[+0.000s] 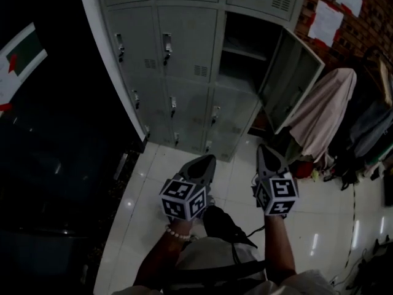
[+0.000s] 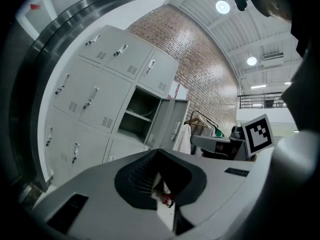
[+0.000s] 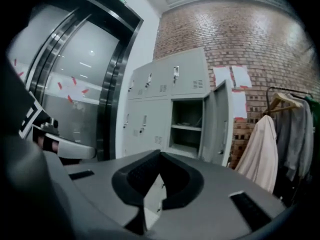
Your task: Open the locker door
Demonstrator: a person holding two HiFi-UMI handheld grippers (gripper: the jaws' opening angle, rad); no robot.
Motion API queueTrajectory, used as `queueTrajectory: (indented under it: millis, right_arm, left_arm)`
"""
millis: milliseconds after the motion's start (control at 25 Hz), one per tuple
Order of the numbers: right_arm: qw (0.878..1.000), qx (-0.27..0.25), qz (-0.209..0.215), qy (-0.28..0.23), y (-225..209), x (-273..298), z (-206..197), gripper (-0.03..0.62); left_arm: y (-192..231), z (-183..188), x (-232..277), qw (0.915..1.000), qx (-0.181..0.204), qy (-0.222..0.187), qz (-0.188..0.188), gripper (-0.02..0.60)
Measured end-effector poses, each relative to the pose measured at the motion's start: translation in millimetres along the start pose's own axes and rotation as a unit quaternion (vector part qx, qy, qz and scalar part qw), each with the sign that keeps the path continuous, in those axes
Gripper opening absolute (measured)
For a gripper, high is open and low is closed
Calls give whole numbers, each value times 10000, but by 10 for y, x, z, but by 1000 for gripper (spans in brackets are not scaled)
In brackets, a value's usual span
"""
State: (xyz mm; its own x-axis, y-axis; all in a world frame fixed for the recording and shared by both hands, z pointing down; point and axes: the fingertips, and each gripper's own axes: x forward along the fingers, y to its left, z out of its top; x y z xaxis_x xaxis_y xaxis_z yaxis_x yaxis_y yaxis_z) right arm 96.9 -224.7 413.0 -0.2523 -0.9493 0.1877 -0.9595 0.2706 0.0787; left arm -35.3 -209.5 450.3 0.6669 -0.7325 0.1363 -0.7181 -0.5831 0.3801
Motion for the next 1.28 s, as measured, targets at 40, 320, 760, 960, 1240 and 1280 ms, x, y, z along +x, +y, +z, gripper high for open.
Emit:
queueTrajectory:
  millis: [40,320,760,960,1240,1280]
  right_arm:
    - [9998,9,171,45,137,-42,-35,5]
    - [9944,96,1014,292,672,-312,-298,5]
    - [9866,463,1467,544,-87,-1128,-787,4]
    - [9844,693,1520,551,-678,-1531,-999,3]
    - [9789,1060,1674,502,-963,-1973,-1191,3]
    - [9792,1047,1670,488,-958,-2031,-1199,3]
  left_arm:
    - [-20,-47,-81,10000,-41,-1,48,-8]
    - [-173,-377,-409,9989,-277,44,384,-8]
    - [-1222,-974,-46,9970,-432,233,594,-8]
    - [-1800,-1206,103,9958,-368,296,779,-8]
    - [-2375,-1395,-22,9950,-286,345,894,-8]
    - [-2429,-1402,-57,9953,-256,353,870,-8]
